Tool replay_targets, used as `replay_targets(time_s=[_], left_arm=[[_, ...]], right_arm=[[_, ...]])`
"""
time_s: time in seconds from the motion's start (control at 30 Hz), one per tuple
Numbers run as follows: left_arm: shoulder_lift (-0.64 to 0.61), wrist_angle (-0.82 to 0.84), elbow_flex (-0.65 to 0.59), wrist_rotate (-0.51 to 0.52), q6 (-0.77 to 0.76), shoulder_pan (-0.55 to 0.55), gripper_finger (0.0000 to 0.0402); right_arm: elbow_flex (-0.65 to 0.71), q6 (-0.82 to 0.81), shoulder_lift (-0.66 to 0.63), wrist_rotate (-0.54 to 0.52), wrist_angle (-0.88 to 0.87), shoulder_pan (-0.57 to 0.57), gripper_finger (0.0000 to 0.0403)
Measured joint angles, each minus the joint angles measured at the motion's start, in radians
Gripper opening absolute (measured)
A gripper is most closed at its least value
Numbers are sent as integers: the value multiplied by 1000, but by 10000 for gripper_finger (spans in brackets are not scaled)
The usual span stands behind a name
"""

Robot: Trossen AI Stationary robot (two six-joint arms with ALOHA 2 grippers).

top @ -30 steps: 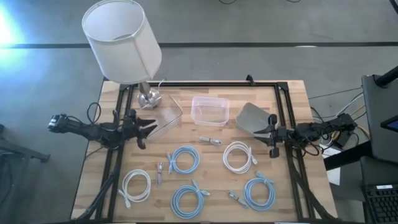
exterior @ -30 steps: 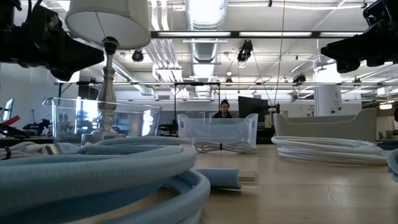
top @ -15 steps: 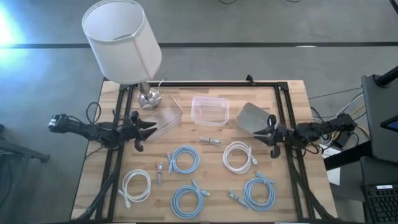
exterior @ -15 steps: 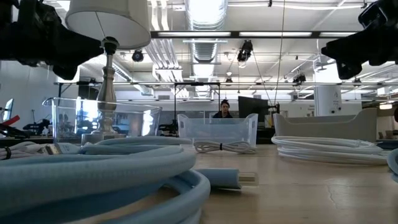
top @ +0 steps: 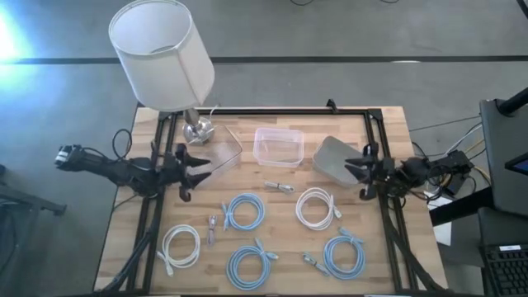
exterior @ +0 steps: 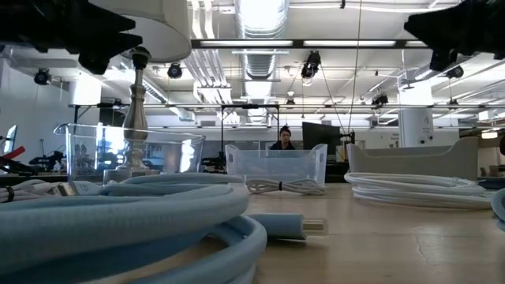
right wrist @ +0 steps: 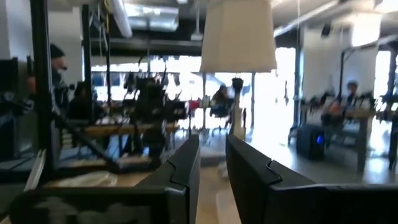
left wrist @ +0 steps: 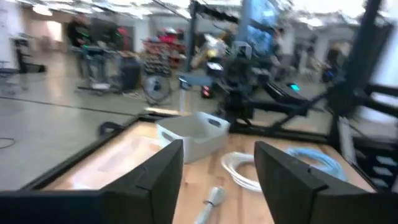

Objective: Pick & Place USB Port
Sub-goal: Put the top blue HDMI cable into the left transparent bin

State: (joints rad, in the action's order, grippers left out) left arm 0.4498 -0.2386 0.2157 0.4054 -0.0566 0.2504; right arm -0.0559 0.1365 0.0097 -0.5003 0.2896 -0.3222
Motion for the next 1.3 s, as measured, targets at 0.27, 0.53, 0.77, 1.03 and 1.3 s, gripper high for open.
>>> replay_targets(time_s=[0.27, 0.53, 0.77, 1.03, 1.3], left_arm=[[298, -2, 154, -59, -3, 5, 213], [605, 162, 351, -140, -13, 42, 212], [810, 192, 451, -199, -65, 85, 212], [962, 199, 475, -254, -183, 123, 212], [1073, 194, 468, -345, -315, 139, 211]], right_arm=[[0, 117, 8, 2, 110, 0, 98], [-7, 90, 86, 13, 111, 0, 162], [-29, 54, 177, 13, 110, 0, 211], [-52, 40, 257, 11, 110, 0, 233], [-52, -19, 306, 11, 110, 0, 235]])
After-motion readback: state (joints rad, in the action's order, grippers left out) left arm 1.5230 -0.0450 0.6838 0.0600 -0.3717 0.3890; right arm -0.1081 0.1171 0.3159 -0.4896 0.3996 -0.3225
